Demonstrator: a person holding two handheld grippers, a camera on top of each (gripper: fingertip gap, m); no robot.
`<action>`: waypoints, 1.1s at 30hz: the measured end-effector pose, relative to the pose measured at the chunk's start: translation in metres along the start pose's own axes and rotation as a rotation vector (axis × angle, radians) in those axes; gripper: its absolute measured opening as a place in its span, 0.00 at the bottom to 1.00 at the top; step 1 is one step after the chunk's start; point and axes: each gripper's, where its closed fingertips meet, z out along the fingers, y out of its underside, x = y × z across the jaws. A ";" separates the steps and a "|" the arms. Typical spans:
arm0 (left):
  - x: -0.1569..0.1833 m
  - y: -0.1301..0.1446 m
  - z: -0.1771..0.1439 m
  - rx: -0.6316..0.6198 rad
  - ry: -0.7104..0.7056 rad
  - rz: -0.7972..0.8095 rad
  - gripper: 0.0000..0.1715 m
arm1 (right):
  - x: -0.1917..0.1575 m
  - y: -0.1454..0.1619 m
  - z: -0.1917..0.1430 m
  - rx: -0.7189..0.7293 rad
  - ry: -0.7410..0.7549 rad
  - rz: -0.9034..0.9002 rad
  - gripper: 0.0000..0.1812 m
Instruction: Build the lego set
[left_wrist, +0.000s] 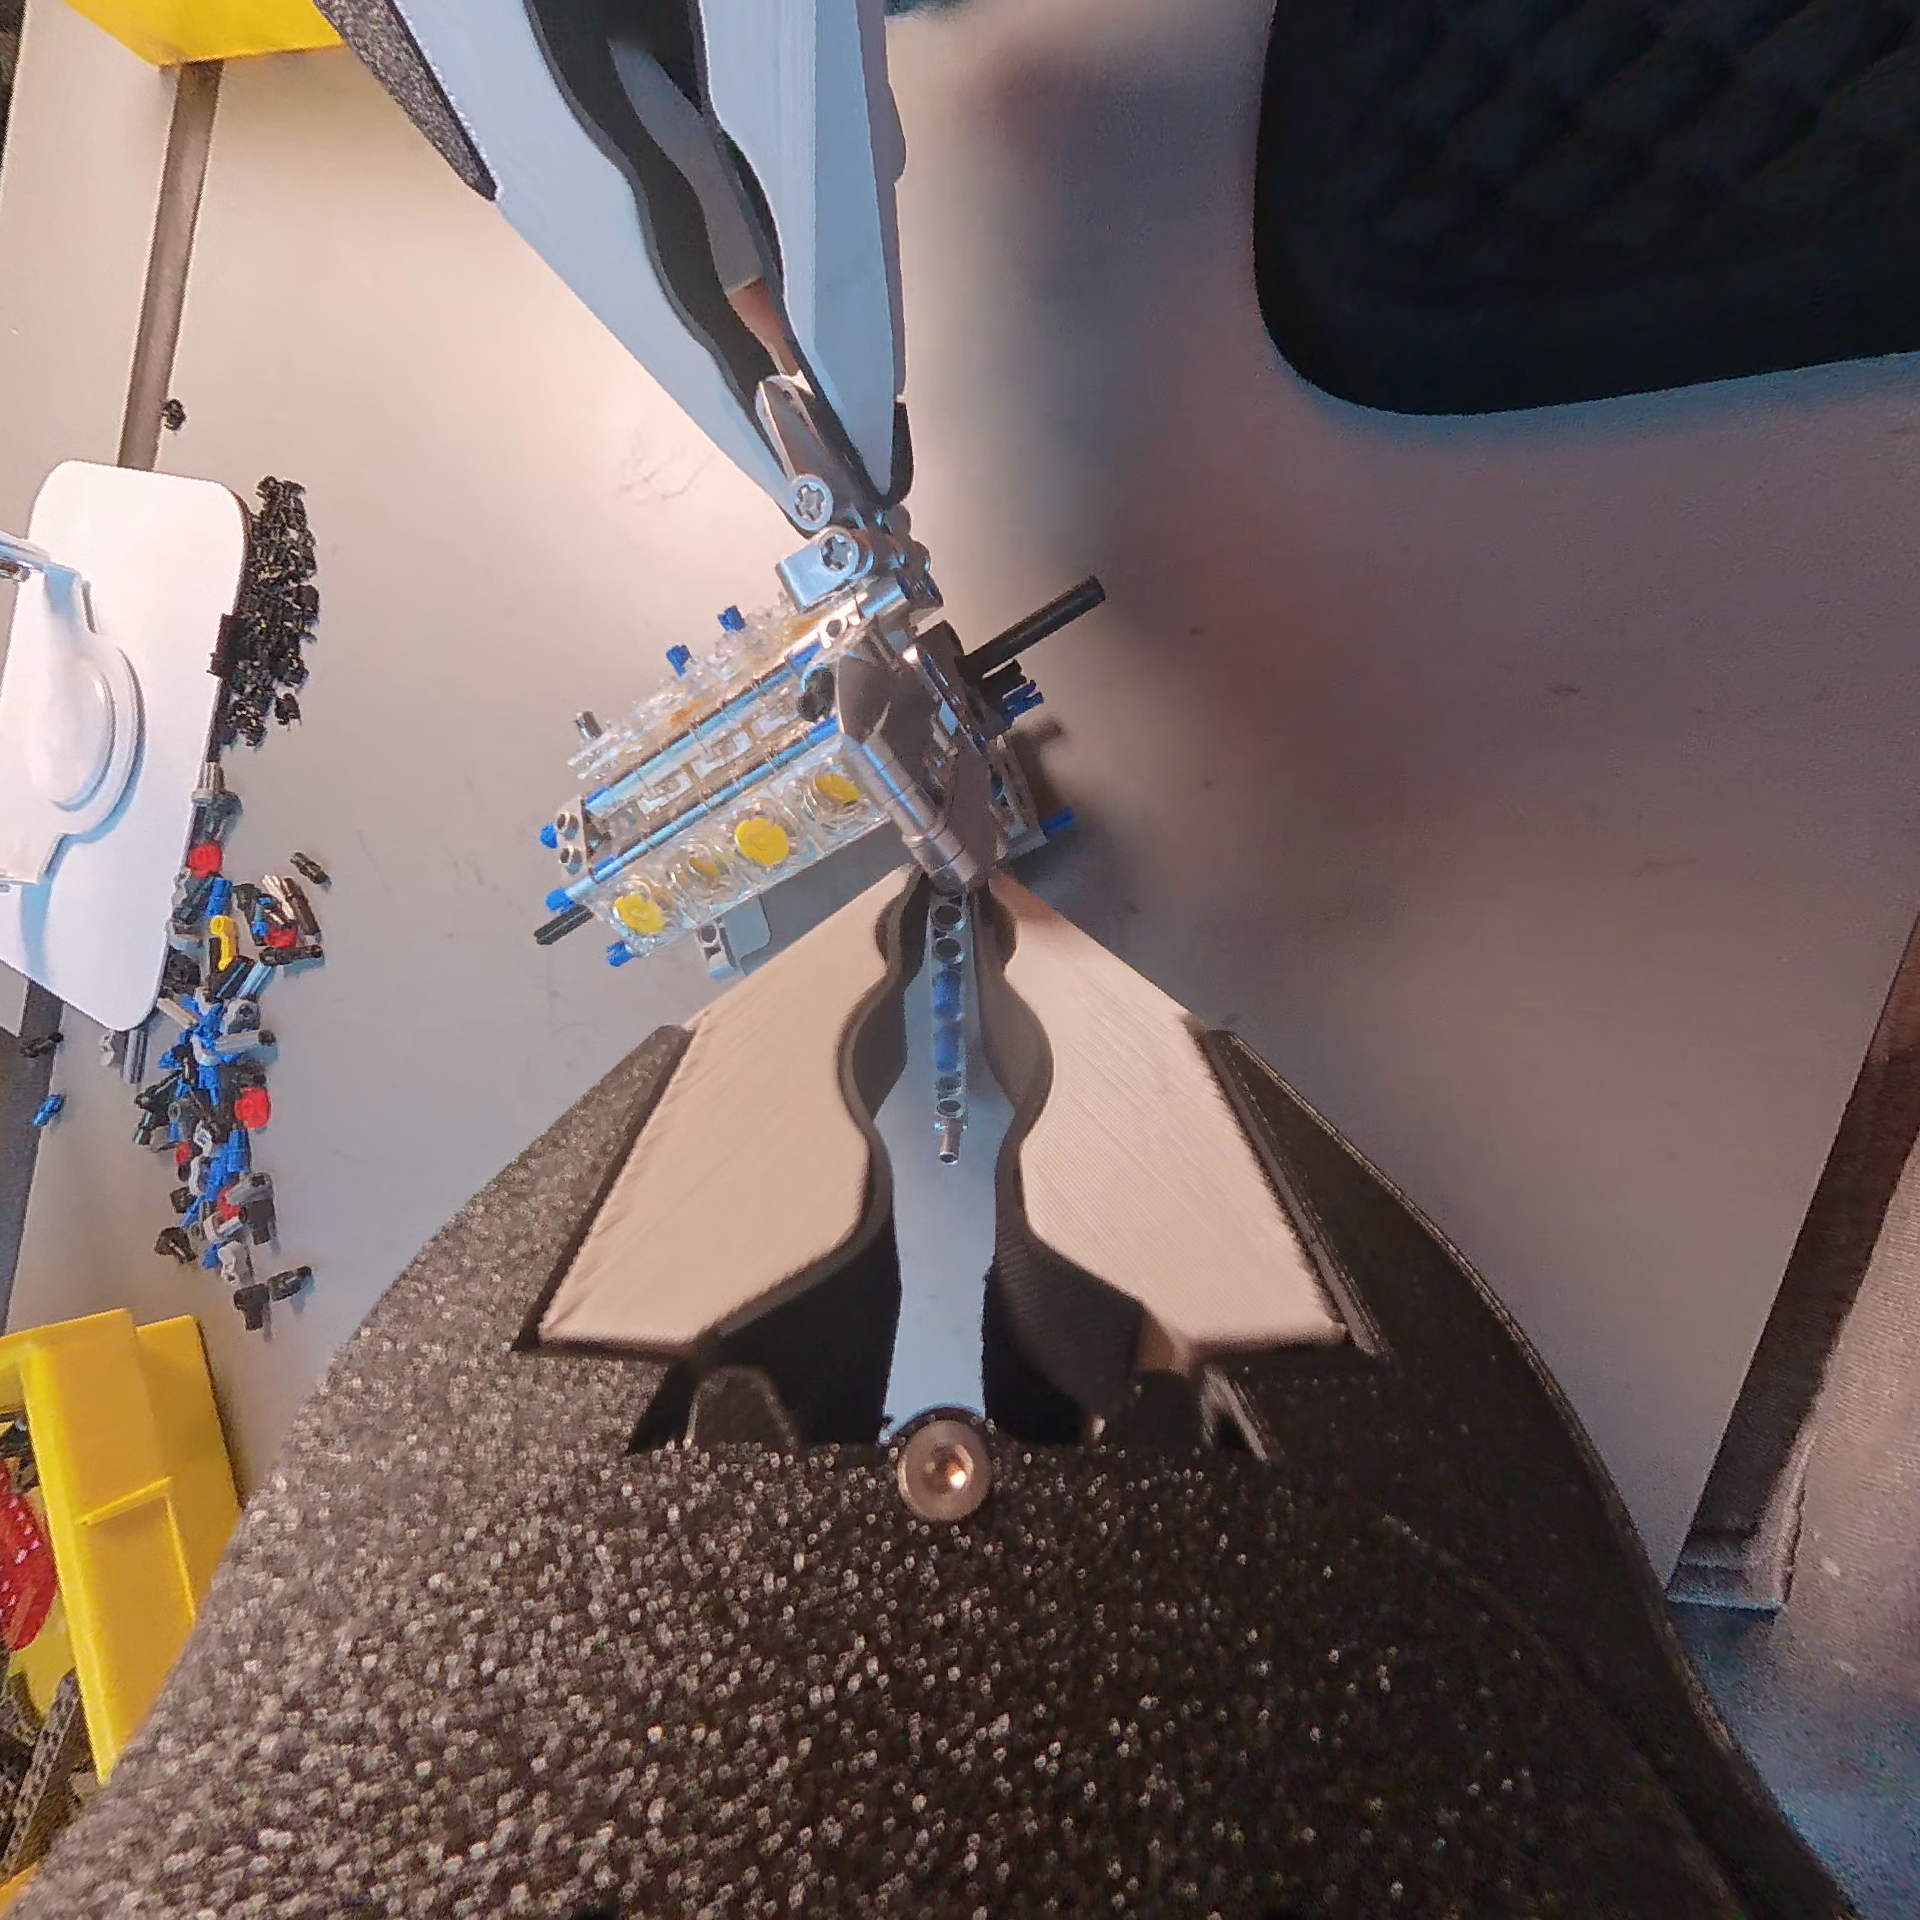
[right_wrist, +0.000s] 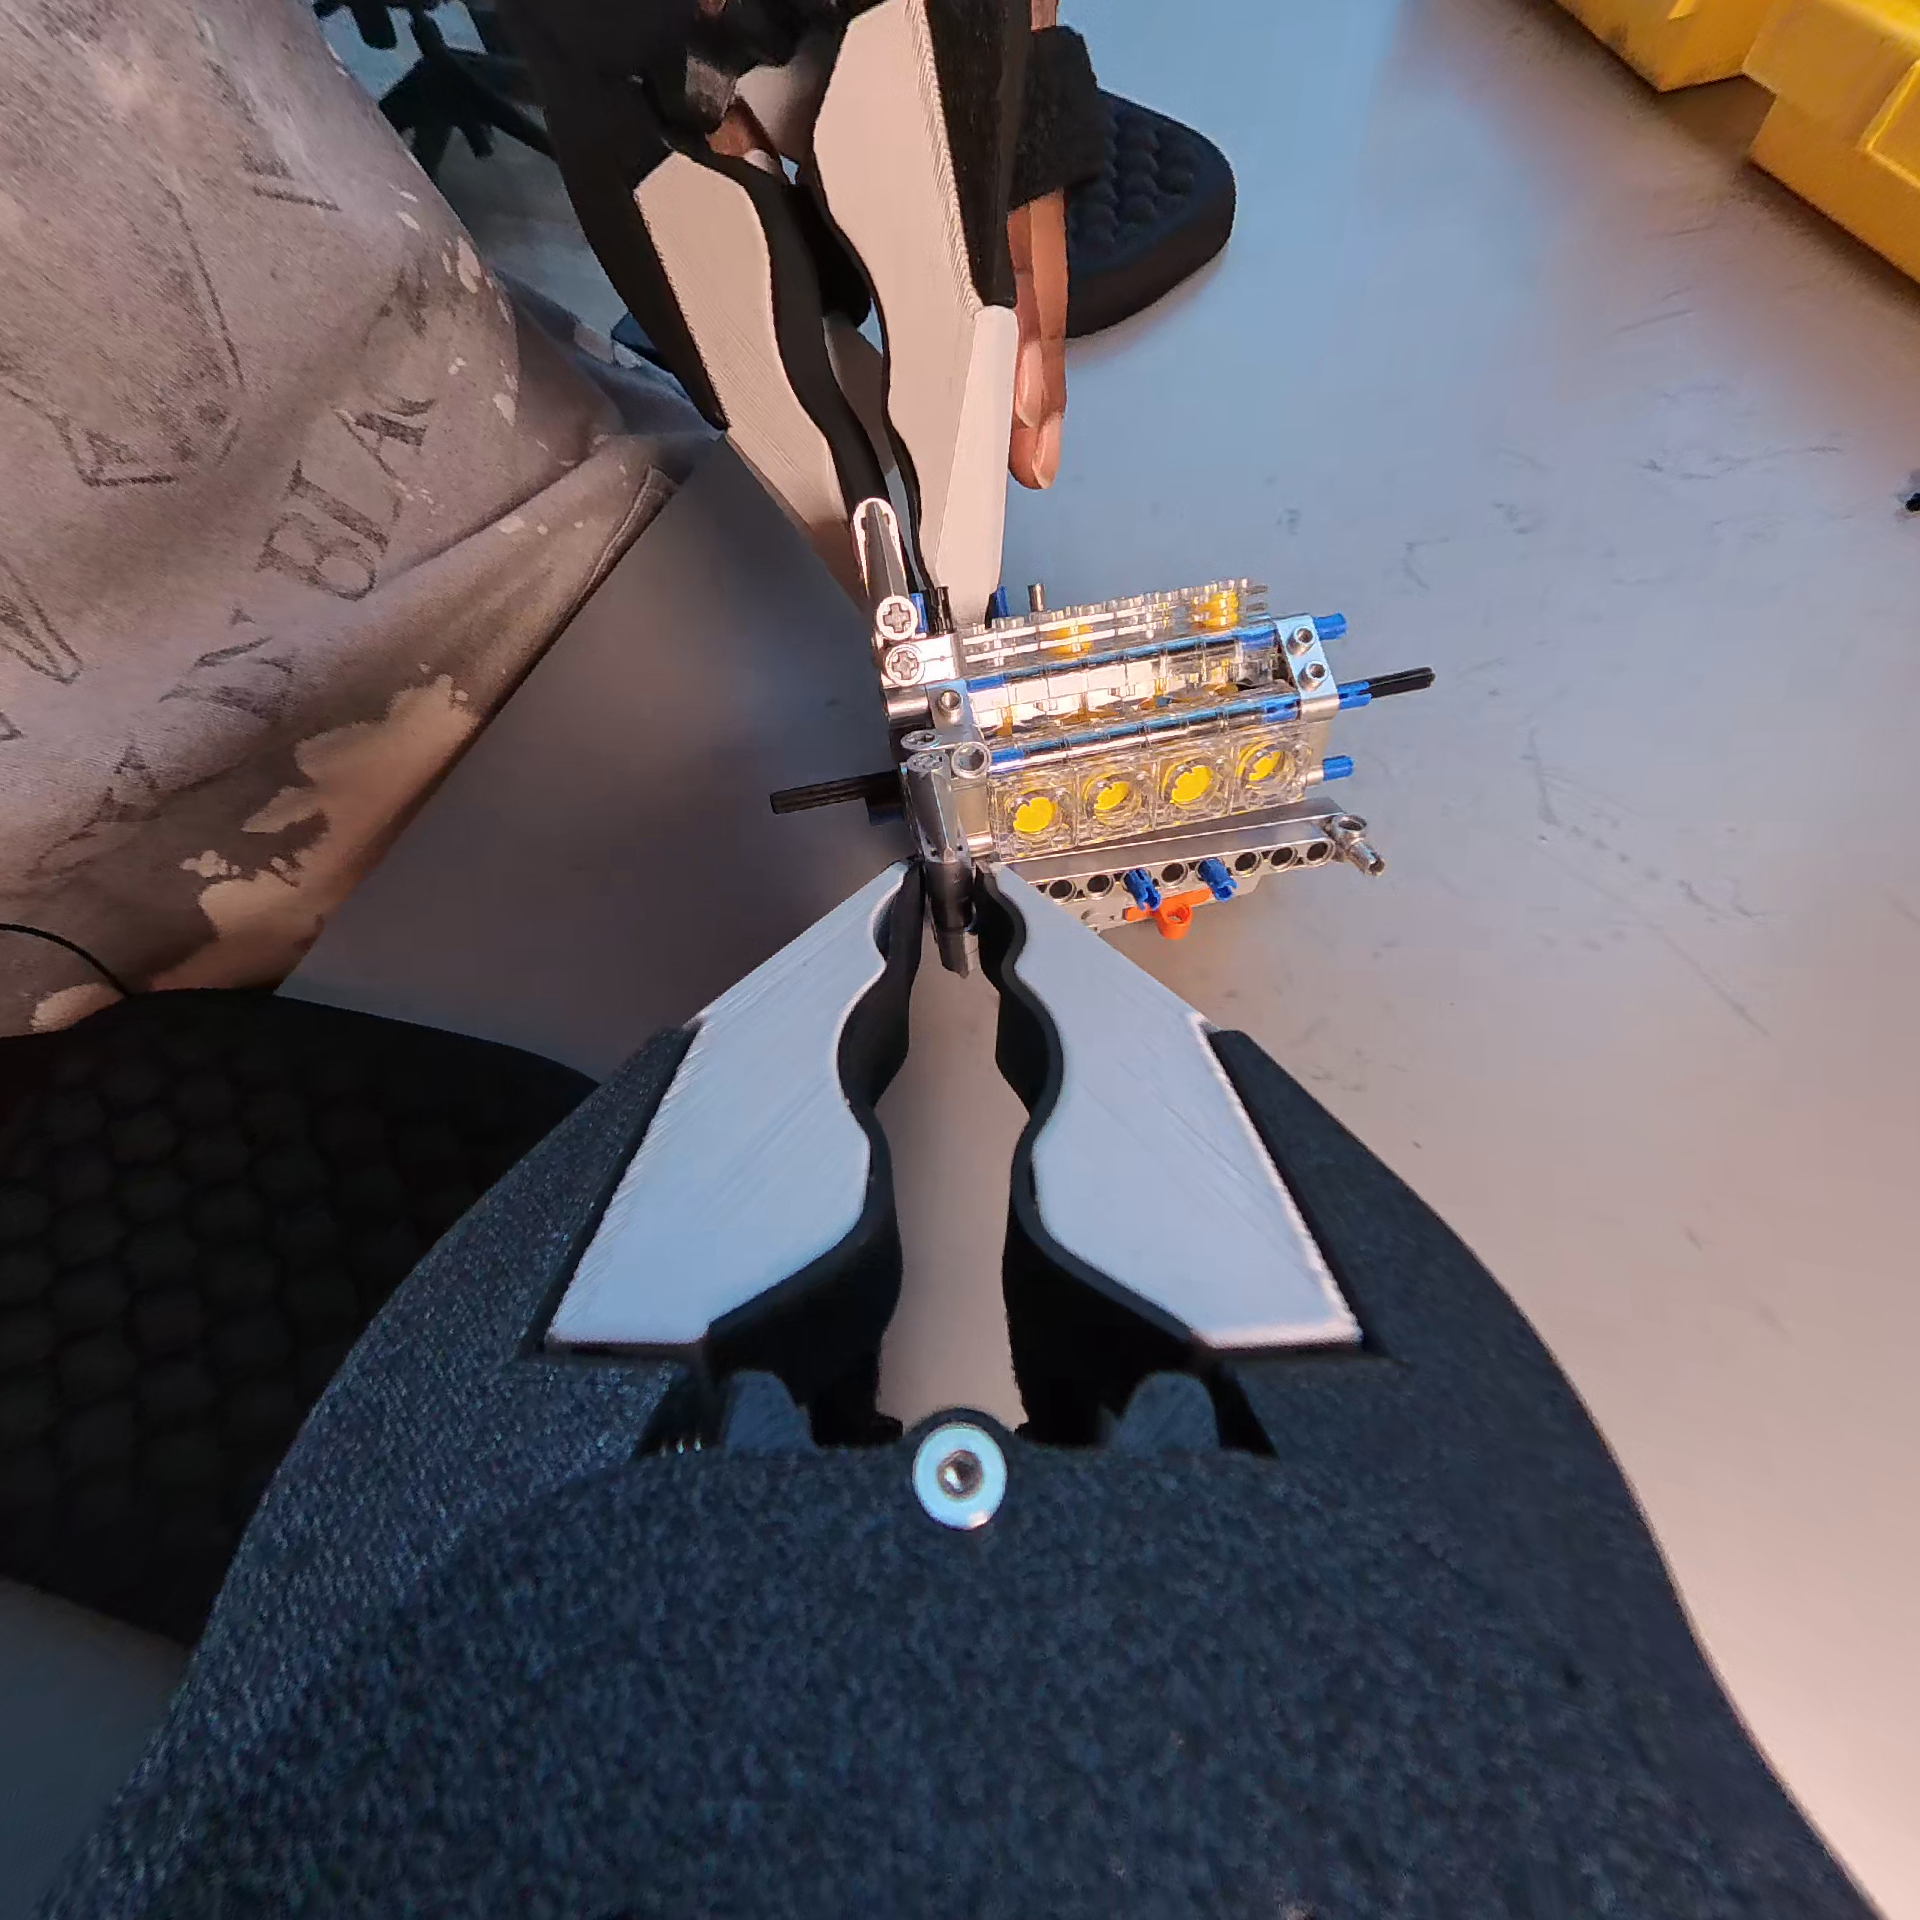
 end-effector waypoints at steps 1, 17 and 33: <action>0.000 0.000 0.000 0.000 0.005 -0.004 0.03 | 0.000 0.000 0.000 0.000 0.000 0.001 0.05; 0.003 0.003 0.006 -0.040 -0.011 0.047 0.03 | -0.007 0.006 0.006 -0.058 -0.022 -0.016 0.04; 0.002 0.001 0.009 -0.047 0.017 -0.005 0.03 | -0.005 -0.025 0.003 -0.213 0.270 -0.274 0.17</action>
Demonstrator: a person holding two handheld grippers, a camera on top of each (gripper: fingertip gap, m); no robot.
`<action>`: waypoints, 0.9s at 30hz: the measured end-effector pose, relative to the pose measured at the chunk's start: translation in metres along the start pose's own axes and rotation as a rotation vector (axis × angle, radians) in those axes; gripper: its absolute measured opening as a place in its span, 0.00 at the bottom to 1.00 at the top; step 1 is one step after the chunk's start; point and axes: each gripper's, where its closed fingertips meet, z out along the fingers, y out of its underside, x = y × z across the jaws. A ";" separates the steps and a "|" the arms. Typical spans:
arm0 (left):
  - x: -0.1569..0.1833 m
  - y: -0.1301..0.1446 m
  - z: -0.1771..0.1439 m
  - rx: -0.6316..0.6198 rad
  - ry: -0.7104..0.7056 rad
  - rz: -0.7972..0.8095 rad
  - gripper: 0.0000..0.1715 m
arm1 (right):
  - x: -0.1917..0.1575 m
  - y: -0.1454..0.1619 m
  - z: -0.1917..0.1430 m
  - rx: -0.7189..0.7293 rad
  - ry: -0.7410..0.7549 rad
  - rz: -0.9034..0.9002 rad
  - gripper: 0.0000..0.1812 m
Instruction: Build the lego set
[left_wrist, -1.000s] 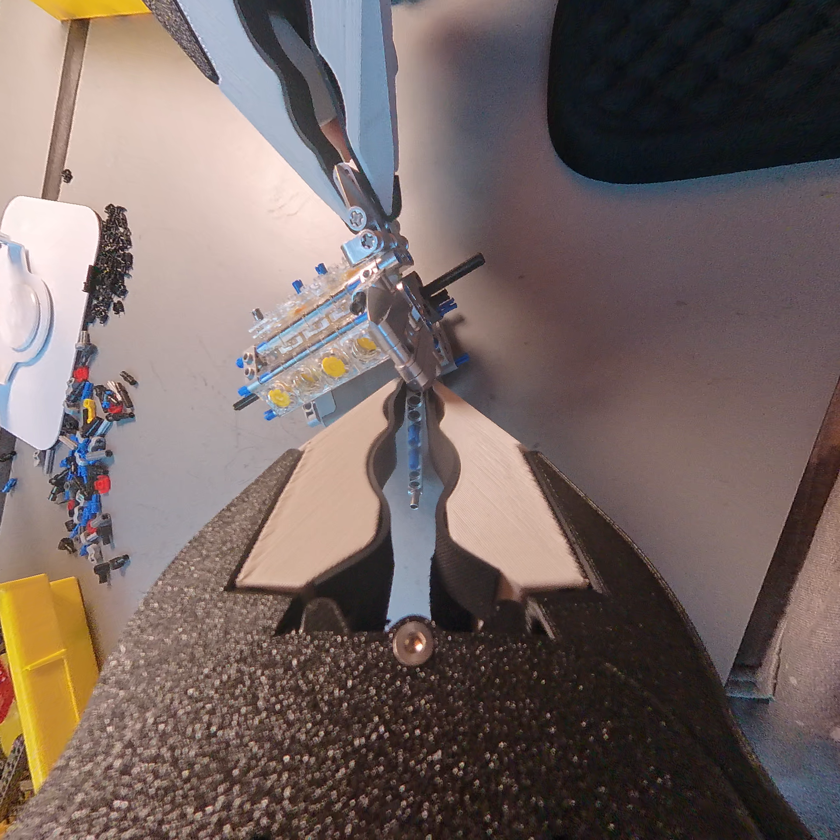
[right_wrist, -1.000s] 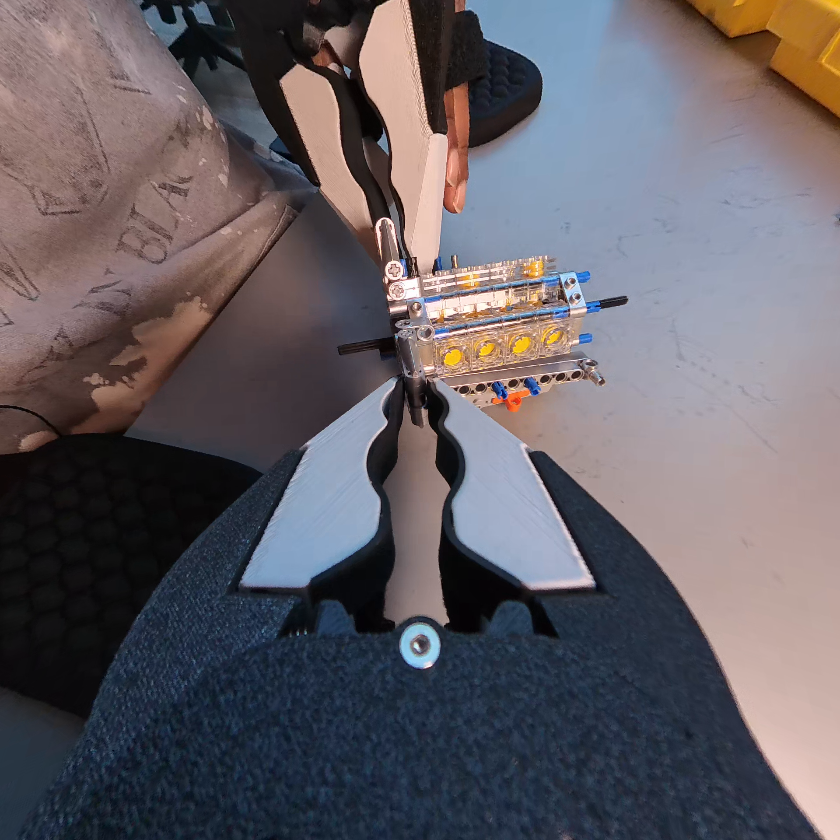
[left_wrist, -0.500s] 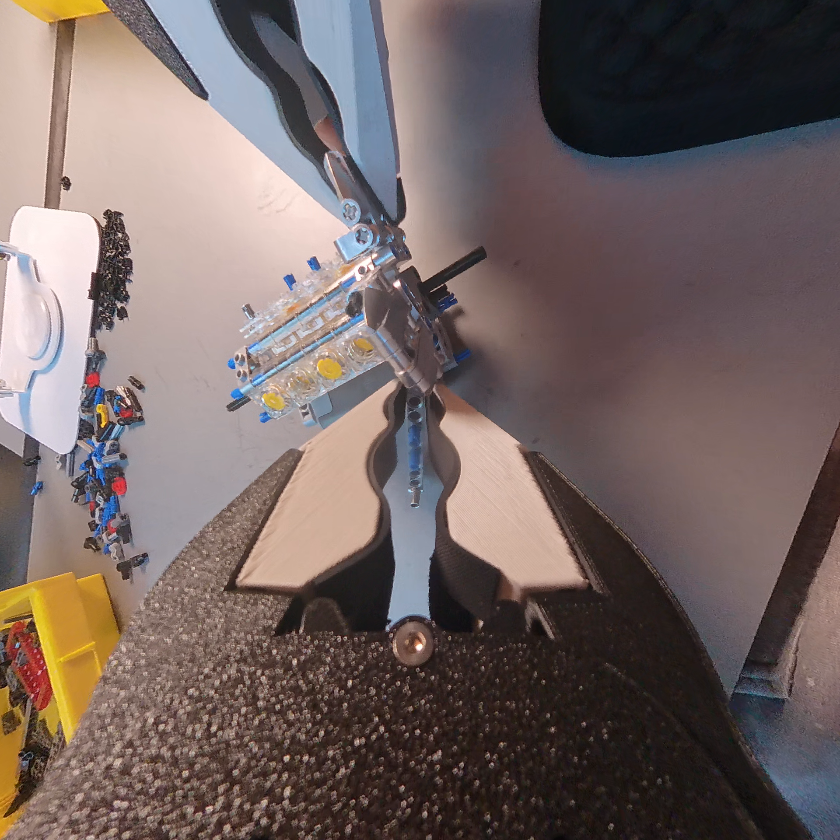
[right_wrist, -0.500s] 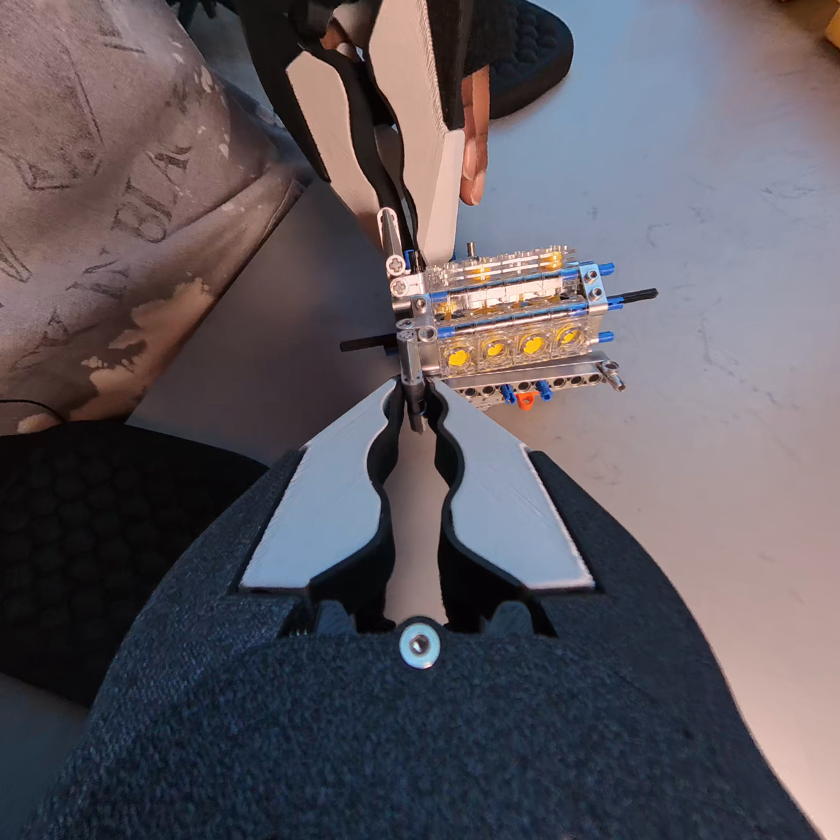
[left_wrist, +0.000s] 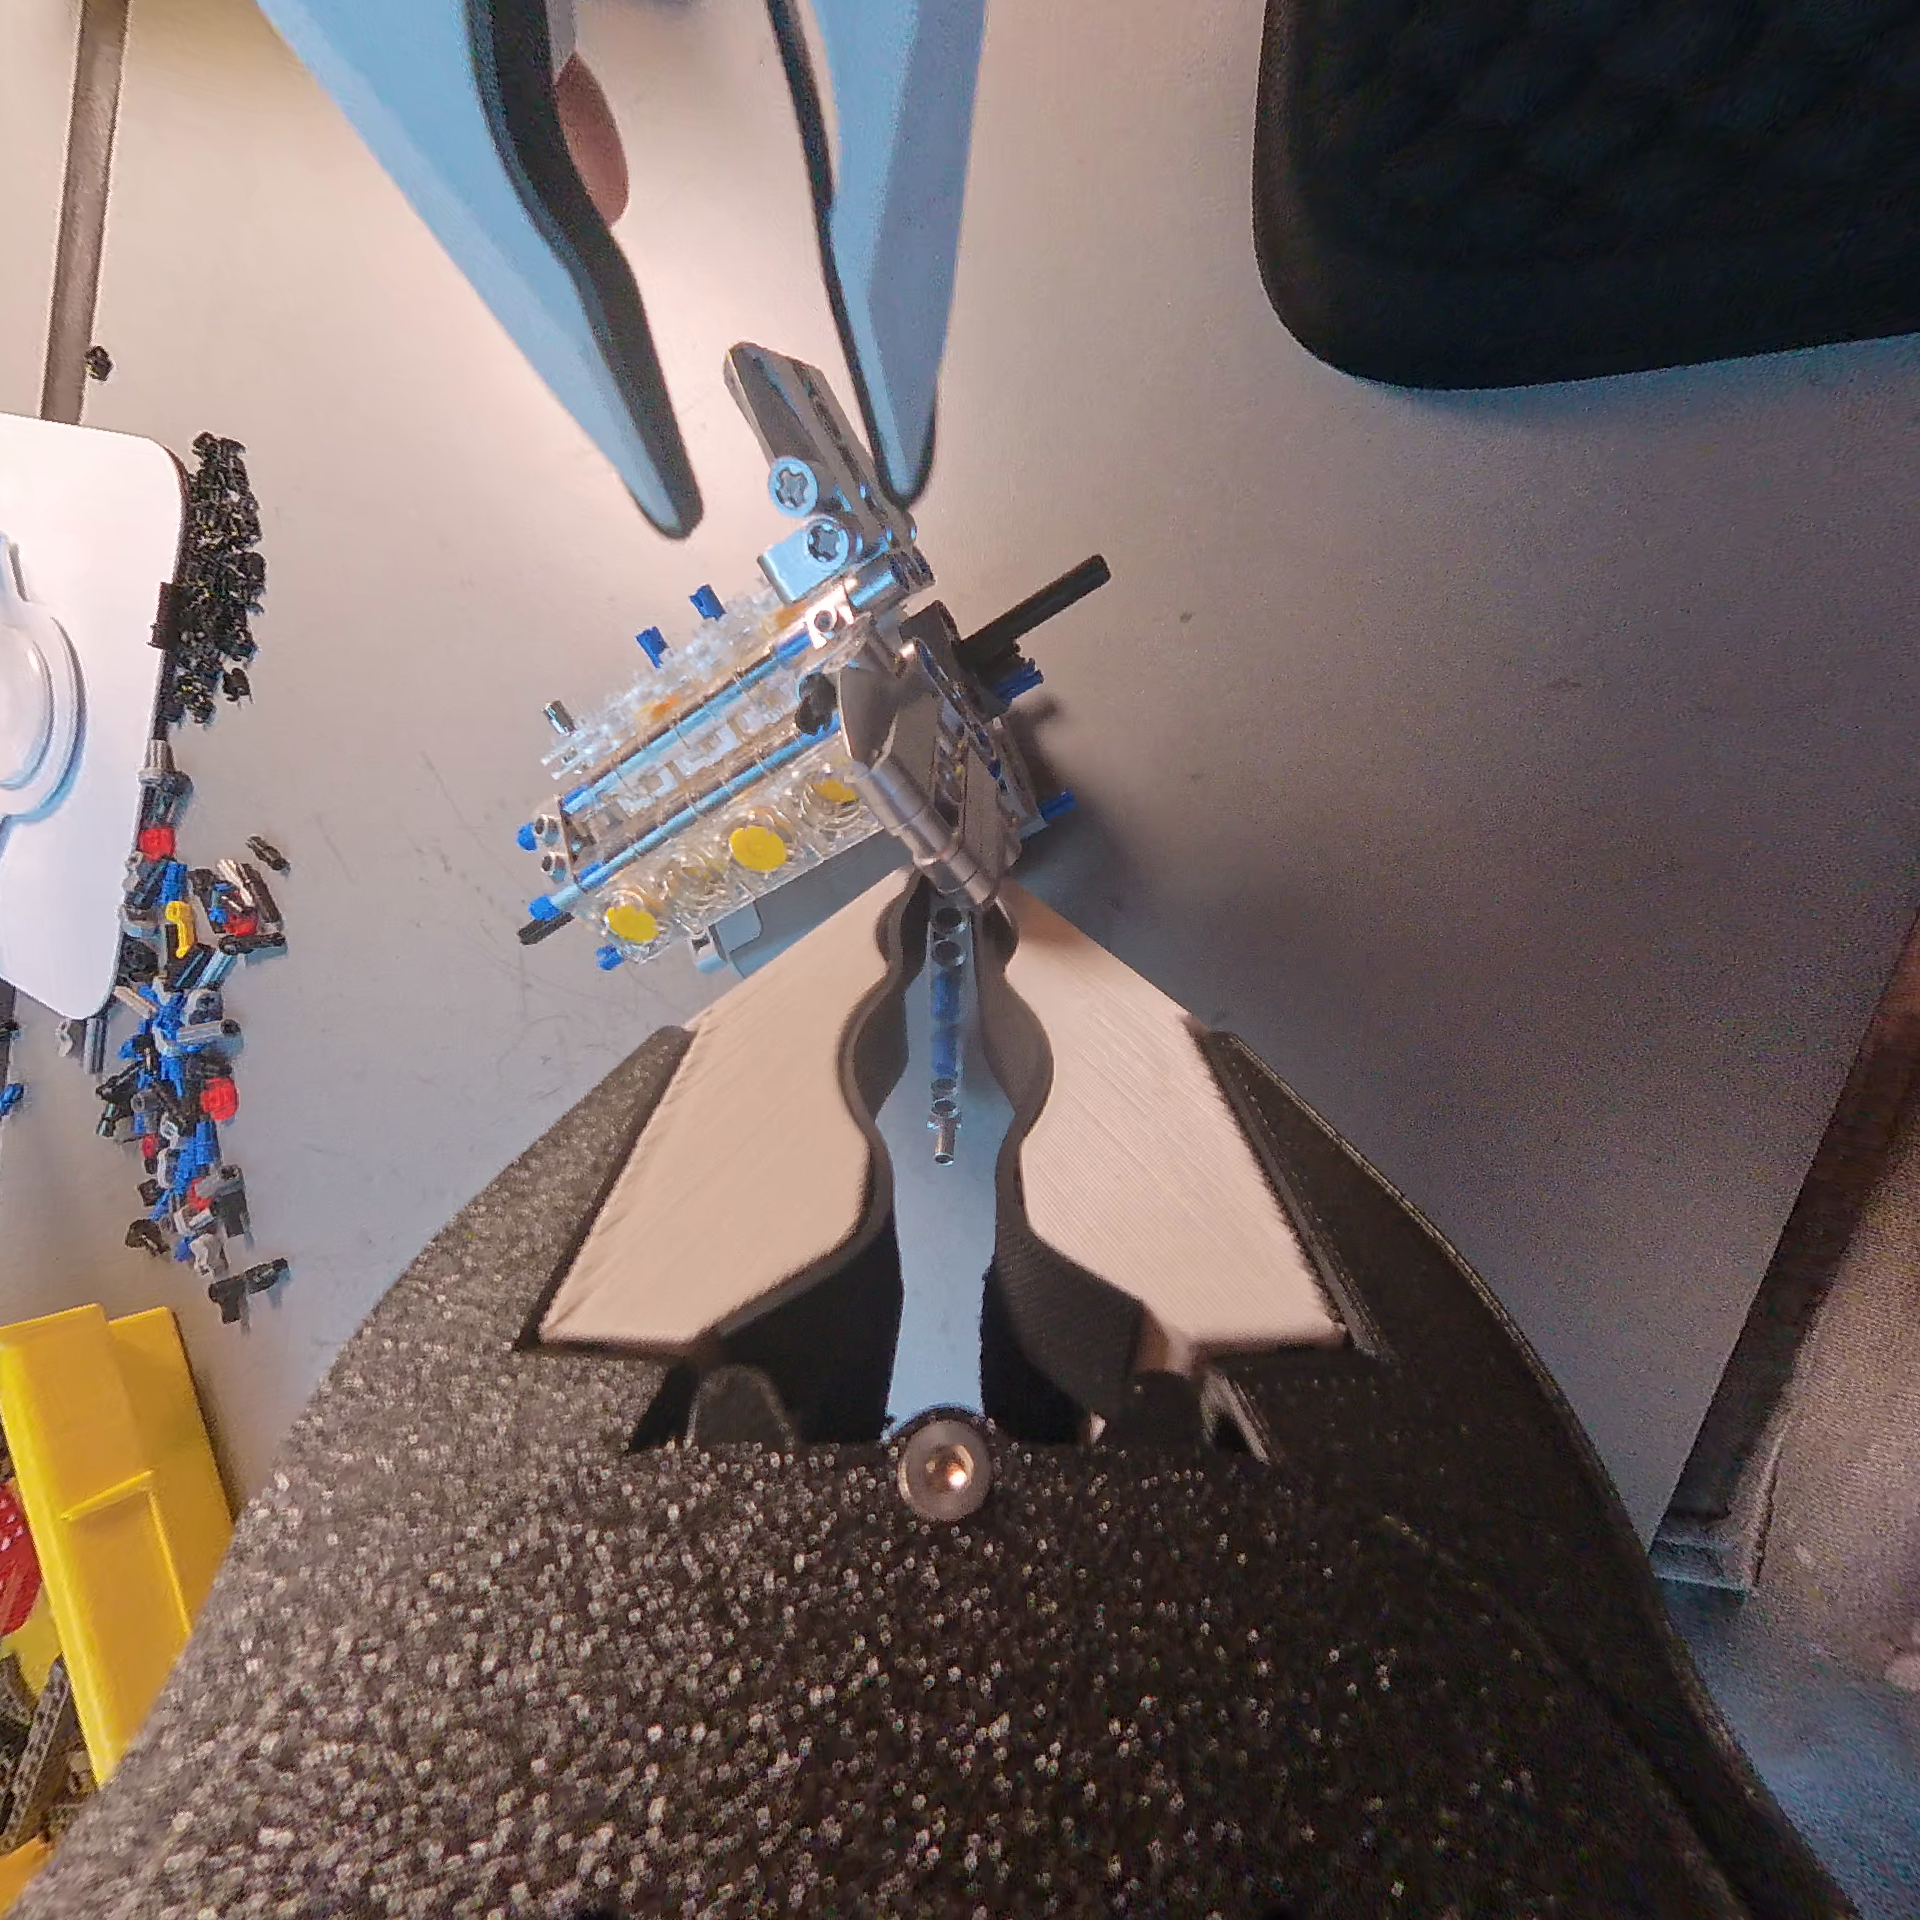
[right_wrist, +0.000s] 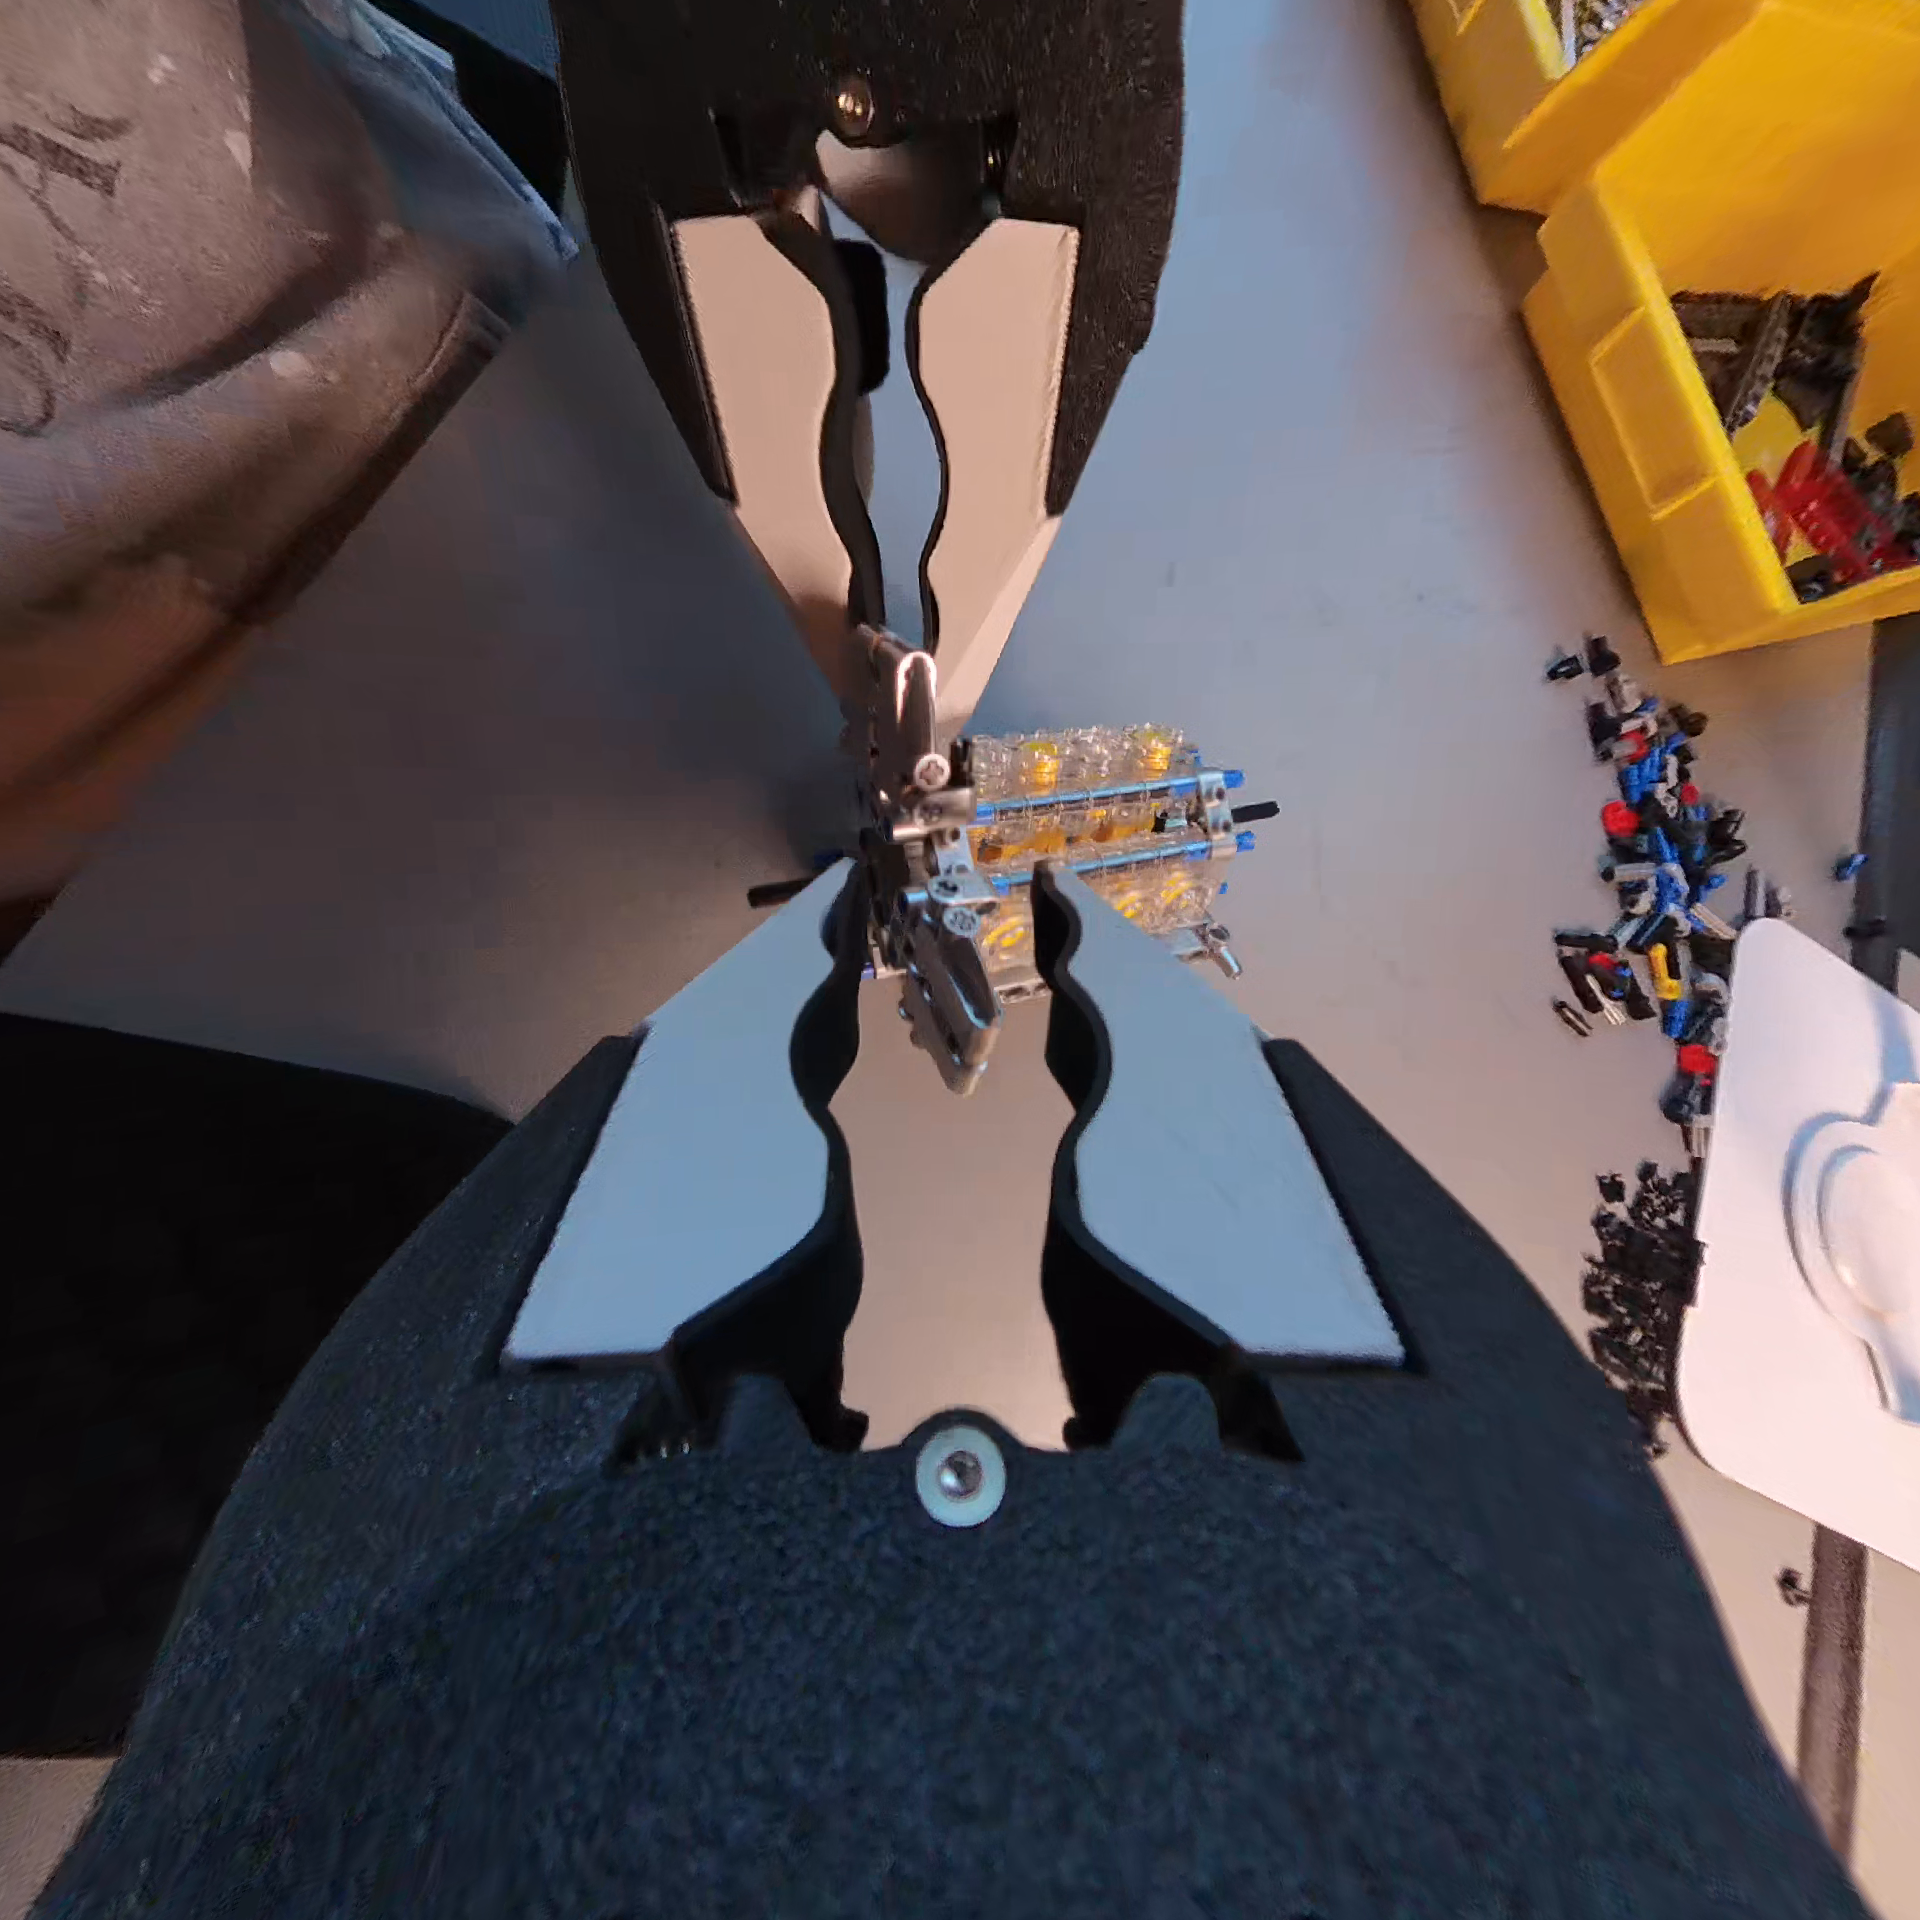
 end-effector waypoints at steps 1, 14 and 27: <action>0.000 0.000 0.000 -0.002 -0.001 0.002 0.03 | -0.003 -0.001 0.005 -0.015 0.000 -0.014 0.18; 0.000 -0.002 0.003 -0.006 -0.007 0.014 0.03 | -0.003 0.010 0.023 -0.144 0.012 -0.039 0.13; -0.002 0.003 0.015 0.002 -0.012 0.023 0.02 | 0.001 0.011 0.029 -0.159 0.071 -0.114 0.13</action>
